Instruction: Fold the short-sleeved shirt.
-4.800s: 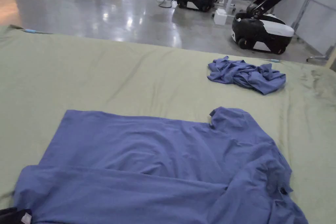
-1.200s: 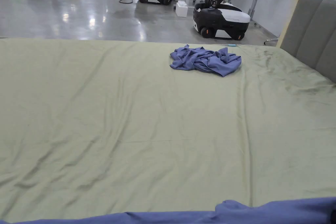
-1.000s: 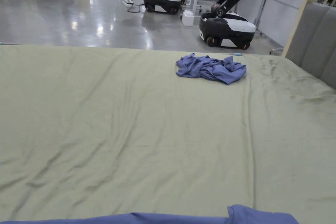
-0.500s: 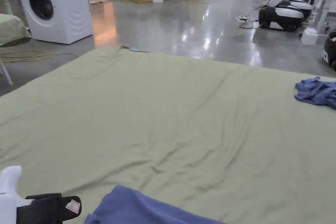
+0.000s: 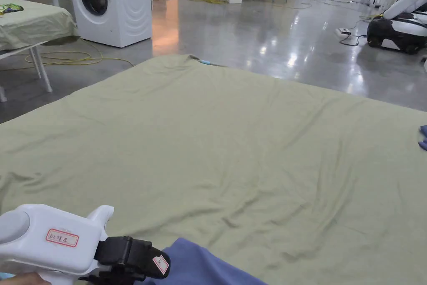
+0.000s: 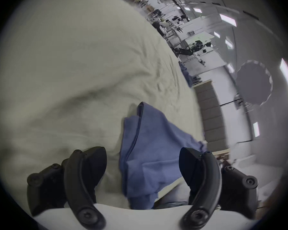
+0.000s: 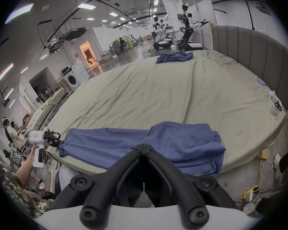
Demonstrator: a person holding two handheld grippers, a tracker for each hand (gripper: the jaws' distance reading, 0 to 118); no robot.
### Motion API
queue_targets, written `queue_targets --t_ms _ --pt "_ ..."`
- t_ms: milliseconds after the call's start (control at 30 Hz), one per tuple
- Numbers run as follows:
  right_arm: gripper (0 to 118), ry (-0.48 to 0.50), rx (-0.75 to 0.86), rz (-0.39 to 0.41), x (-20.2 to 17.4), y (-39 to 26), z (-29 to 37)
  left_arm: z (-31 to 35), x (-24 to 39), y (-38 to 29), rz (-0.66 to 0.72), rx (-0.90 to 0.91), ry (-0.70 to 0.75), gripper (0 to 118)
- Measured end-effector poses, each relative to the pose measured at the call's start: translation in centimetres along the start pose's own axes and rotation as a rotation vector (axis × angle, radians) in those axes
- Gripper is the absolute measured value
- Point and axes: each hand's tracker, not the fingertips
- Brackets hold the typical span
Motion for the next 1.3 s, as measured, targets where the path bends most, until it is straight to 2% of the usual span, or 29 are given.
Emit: queue_targets --t_ms 100,167,233,267,300,333,400,467,633,833,900,933,1100,1167,1233,1267,1300 --pt "2 0.007 -0.019 0.006 -0.8 0.0 -0.3 -1.4 -1.6 0.4 0.122 0.038 -0.236 100" --pt "2 0.026 -0.025 0.004 -1.4 0.3 -0.4 -3.5 -1.8 -1.0 0.228 0.003 -0.364 91" --pt "2 0.04 -0.028 0.012 -1.9 0.6 -0.6 -6.0 -0.7 -1.8 0.194 -0.027 -0.361 53" --pt "2 0.044 -0.031 0.022 -2.2 0.8 -0.6 -6.9 -1.4 -1.9 0.155 -0.054 -0.307 25" --pt "2 0.048 -0.034 0.038 -2.5 1.0 -0.5 -7.8 -0.6 -2.1 0.122 -0.057 -0.24 7" --pt "2 0.045 -0.034 0.052 -2.7 1.1 -0.5 -8.6 0.1 -2.3 0.125 -0.05 -0.13 7" --pt "2 0.038 -0.03 0.066 -2.8 1.2 -0.3 -8.1 0.2 -2.8 0.216 0.016 -0.247 7" --pt "2 0.042 -0.02 0.061 -2.6 1.3 0.3 -6.9 0.2 -2.8 0.26 0.059 -0.262 7" --pt "2 0.045 0.01 0.021 -1.9 1.2 1.2 -0.9 0.1 -2.6 0.176 0.116 -0.167 7" --pt "2 0.048 0.003 0.002 -1.5 0.5 1.0 6.8 3.1 -3.0 0.11 0.292 0.065 7" --pt "2 0.055 -0.001 0.0 -1.5 0.2 1.0 7.0 7.0 -3.4 -0.012 0.302 0.263 7" --pt "2 0.061 -0.002 -0.002 -1.4 0.2 0.9 6.6 8.6 -3.5 -0.07 0.285 0.278 7" --pt "2 0.1 0.0 -0.011 -1.3 -0.2 0.4 -1.5 15.3 -4.7 -0.138 0.072 -0.082 7" --pt "2 0.111 0.0 -0.018 -1.0 -0.5 0.6 -6.4 17.3 -5.4 -0.199 -0.023 -0.126 7" --pt "2 0.113 0.005 -0.029 -0.7 -0.7 0.9 -11.1 18.0 -6.1 -0.245 -0.12 -0.105 8" --pt "2 0.111 0.008 -0.036 -0.5 -0.9 1.0 -13.1 18.2 -6.4 -0.255 -0.152 -0.082 14" --pt "2 0.109 0.017 -0.052 -0.2 -1.1 1.2 -15.0 18.4 -6.8 -0.279 -0.169 -0.049 49"
